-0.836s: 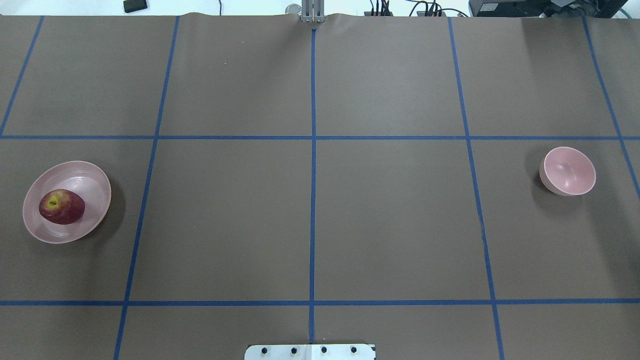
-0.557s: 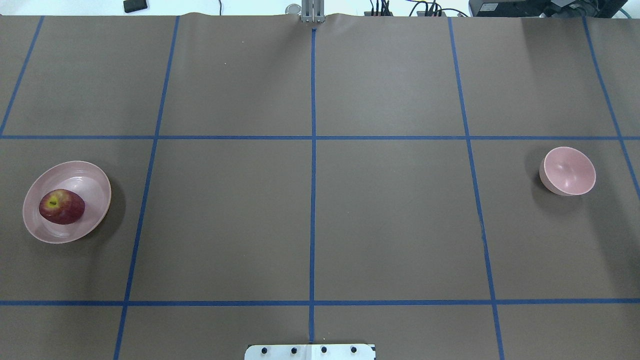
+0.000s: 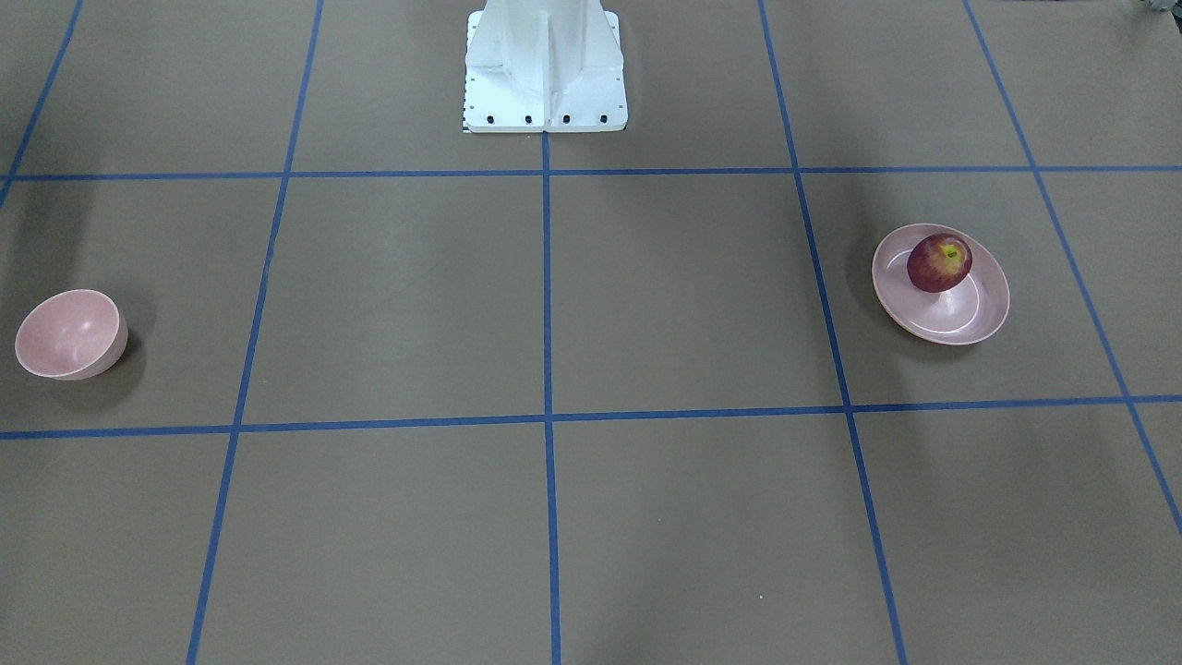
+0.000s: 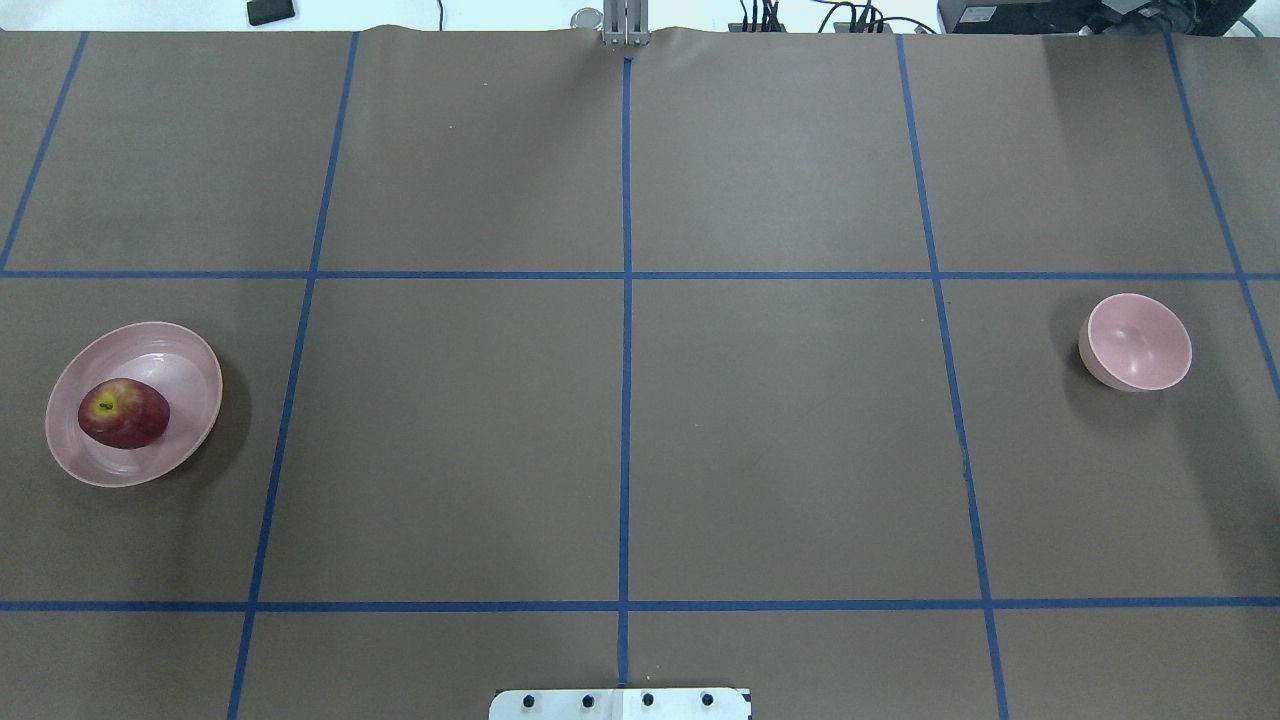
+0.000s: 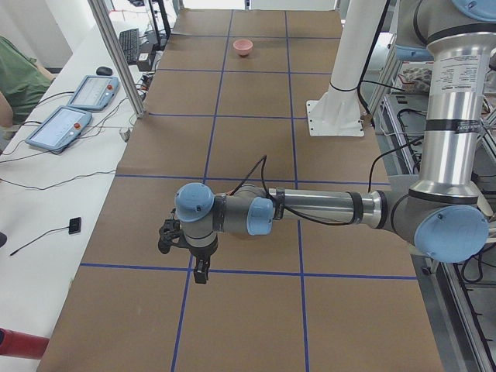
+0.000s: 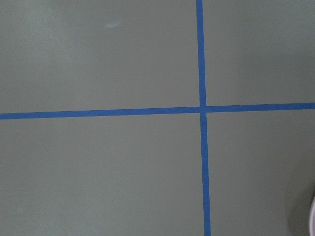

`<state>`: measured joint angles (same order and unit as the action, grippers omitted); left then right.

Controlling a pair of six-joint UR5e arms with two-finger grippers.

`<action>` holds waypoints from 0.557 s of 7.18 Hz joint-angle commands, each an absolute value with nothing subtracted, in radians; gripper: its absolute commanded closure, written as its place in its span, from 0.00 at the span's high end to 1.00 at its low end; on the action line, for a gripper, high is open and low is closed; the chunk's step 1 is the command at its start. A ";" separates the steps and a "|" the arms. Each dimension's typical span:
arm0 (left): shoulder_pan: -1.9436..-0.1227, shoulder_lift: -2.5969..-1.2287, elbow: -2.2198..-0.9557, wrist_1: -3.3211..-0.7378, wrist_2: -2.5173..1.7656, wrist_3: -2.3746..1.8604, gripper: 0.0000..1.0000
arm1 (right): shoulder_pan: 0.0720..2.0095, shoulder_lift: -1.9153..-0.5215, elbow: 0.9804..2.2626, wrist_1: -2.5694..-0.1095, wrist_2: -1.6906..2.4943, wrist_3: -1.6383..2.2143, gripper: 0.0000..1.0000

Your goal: Move apple from plate to bowl

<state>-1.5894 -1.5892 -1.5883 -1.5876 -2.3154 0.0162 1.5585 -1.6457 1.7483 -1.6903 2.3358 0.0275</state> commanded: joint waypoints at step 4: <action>-1.577 -1.600 -1.591 -1.589 -2.318 0.008 0.99 | 1.559 -1.644 1.750 -1.684 2.335 0.025 1.00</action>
